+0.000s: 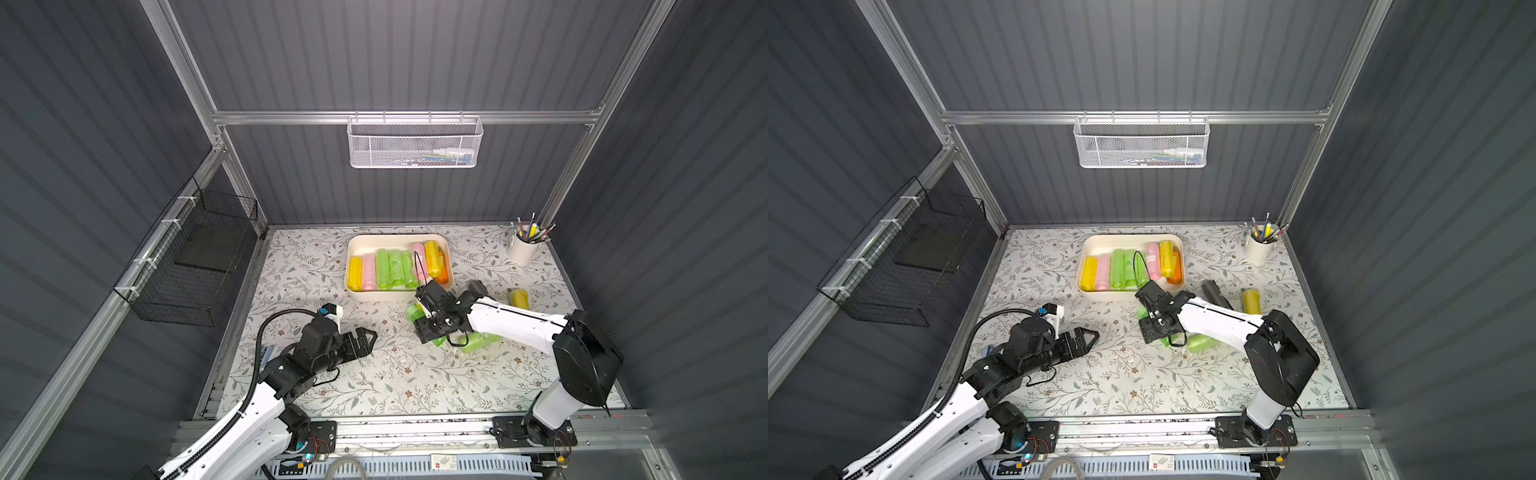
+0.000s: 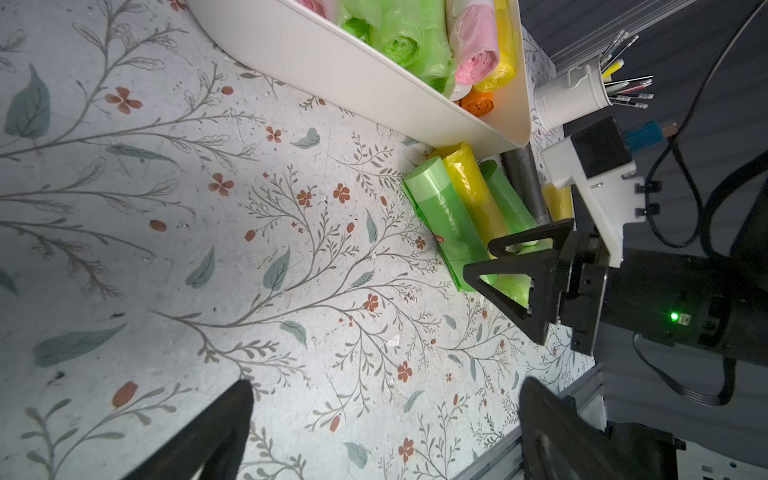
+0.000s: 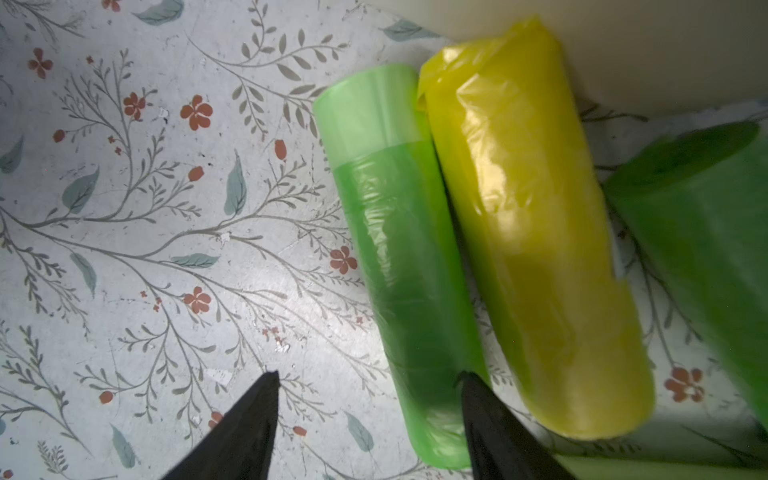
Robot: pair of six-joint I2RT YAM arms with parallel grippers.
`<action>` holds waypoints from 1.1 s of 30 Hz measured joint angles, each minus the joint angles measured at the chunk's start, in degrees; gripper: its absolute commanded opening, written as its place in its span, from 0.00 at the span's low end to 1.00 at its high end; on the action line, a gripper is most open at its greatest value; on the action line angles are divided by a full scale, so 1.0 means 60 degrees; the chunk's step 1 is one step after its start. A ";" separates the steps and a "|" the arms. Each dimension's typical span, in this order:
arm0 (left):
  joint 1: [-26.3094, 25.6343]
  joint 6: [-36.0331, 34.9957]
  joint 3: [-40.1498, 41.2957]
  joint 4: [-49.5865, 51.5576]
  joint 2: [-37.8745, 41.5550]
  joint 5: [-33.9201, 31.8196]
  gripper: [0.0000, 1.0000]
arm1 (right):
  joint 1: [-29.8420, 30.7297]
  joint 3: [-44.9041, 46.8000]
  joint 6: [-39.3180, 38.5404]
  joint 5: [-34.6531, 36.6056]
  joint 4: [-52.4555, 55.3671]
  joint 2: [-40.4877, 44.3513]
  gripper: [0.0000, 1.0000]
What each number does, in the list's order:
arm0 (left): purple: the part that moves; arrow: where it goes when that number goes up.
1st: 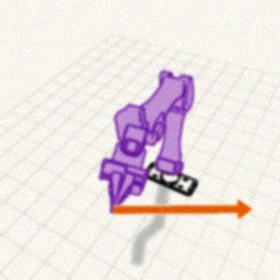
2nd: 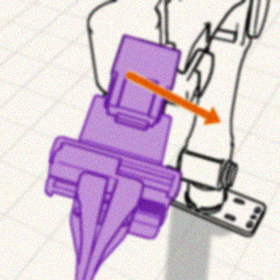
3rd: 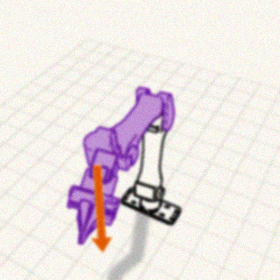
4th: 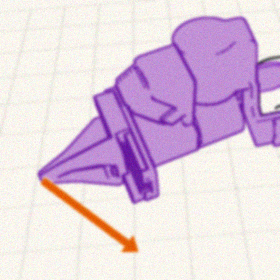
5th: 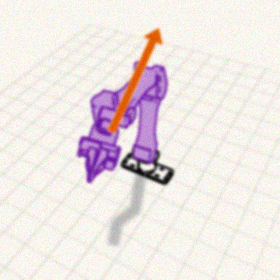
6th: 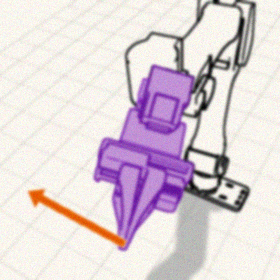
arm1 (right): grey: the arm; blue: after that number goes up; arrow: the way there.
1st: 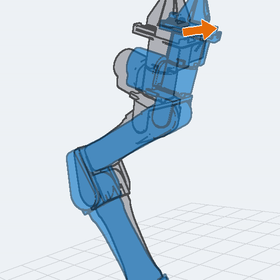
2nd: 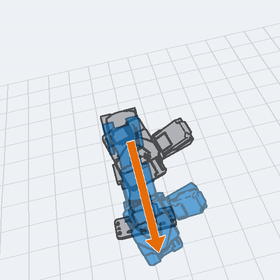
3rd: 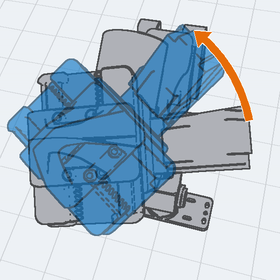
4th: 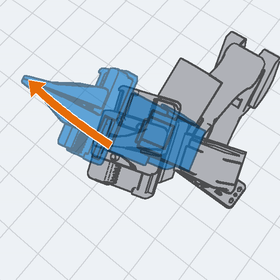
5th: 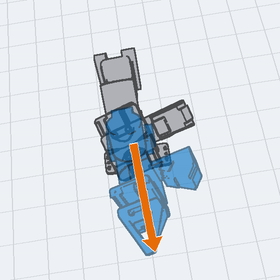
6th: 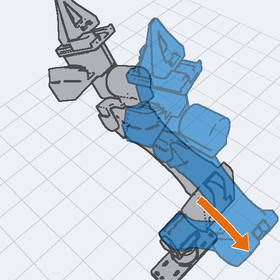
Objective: Put the roll of trash bags into the storage box
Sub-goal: Pick up the roll of trash bags from the center of the board.
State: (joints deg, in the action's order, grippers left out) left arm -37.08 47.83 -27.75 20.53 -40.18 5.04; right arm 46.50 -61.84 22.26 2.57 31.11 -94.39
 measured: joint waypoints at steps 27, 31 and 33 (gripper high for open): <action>0.0000 0.0244 0.0044 0.0033 0.0397 0.0390 1.00 | 0.0073 -0.1078 -0.0361 0.0965 0.0845 -0.1330 0.62; 0.0000 0.0262 0.0138 -0.0004 0.0404 0.0426 1.00 | 0.0073 -0.1184 -0.0372 0.1118 0.0922 -0.1370 0.62; 0.0000 0.0273 0.0215 0.0007 0.0408 0.0426 1.00 | 0.0073 -0.1290 -0.0408 0.1162 0.0973 -0.1388 0.62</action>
State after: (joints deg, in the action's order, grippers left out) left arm -37.08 49.47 -26.46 20.58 -37.74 7.60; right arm 46.94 -69.58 19.81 9.54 36.95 -102.72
